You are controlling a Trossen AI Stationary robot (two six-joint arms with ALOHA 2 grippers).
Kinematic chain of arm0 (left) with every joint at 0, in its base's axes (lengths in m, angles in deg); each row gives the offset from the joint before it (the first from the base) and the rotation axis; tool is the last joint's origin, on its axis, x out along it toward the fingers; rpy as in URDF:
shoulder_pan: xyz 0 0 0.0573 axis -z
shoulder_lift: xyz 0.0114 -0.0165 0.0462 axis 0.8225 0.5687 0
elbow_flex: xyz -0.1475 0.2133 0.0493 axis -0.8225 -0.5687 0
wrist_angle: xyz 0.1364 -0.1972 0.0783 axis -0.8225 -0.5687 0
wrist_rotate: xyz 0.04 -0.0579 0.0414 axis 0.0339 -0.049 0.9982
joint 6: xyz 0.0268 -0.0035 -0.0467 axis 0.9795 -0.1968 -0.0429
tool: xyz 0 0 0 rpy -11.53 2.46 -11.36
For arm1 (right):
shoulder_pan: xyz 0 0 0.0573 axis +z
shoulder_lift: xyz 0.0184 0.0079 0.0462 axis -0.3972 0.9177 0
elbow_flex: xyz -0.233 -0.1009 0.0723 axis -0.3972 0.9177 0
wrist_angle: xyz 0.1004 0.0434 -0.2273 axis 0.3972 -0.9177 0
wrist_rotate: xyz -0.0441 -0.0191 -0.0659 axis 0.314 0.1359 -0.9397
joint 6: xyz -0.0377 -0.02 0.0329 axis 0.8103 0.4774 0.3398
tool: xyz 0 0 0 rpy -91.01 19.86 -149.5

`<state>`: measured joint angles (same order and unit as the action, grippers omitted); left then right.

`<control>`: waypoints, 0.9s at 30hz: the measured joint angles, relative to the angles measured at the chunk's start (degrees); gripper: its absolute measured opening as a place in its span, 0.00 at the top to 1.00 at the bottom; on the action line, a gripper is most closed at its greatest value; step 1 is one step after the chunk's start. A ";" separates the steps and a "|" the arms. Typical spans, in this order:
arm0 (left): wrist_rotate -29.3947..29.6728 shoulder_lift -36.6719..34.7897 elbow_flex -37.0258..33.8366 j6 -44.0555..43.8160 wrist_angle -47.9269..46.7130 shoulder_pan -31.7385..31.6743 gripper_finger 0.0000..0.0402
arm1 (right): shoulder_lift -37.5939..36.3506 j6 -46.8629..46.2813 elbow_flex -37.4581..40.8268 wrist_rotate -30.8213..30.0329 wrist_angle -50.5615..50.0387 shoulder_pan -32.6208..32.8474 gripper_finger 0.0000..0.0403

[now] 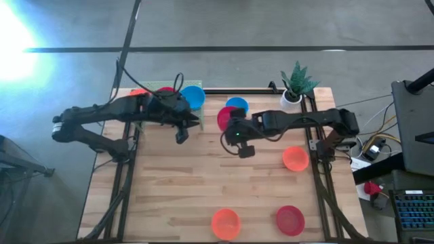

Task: Pick & Place Mini bowls
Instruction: Stack the top red bowl on top of the other red bowl on the shelf

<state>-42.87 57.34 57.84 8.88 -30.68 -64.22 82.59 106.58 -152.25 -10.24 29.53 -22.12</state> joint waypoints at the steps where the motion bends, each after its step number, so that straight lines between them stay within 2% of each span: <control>1: 0.00 0.70 0.00 -0.34 0.99 0.00 0.78 | 0.62 0.66 -0.42 -0.06 -0.03 0.00 0.98; 9: 0.52 5.04 0.02 -5.31 7.71 -0.02 0.78 | 3.81 4.89 -3.94 -3.02 -0.32 0.62 0.98; 18: 0.64 7.62 0.16 -6.13 8.23 -0.11 0.78 | 4.02 7.02 -5.80 -4.61 -1.68 1.21 0.98; 27: 2.02 6.78 0.51 -10.67 8.42 -0.19 0.78 | 3.87 7.04 -6.08 -4.75 -1.43 1.25 0.98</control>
<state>-40.85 64.12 58.35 -1.79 -22.26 -64.42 86.46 113.62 -158.32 -15.00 28.10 -20.88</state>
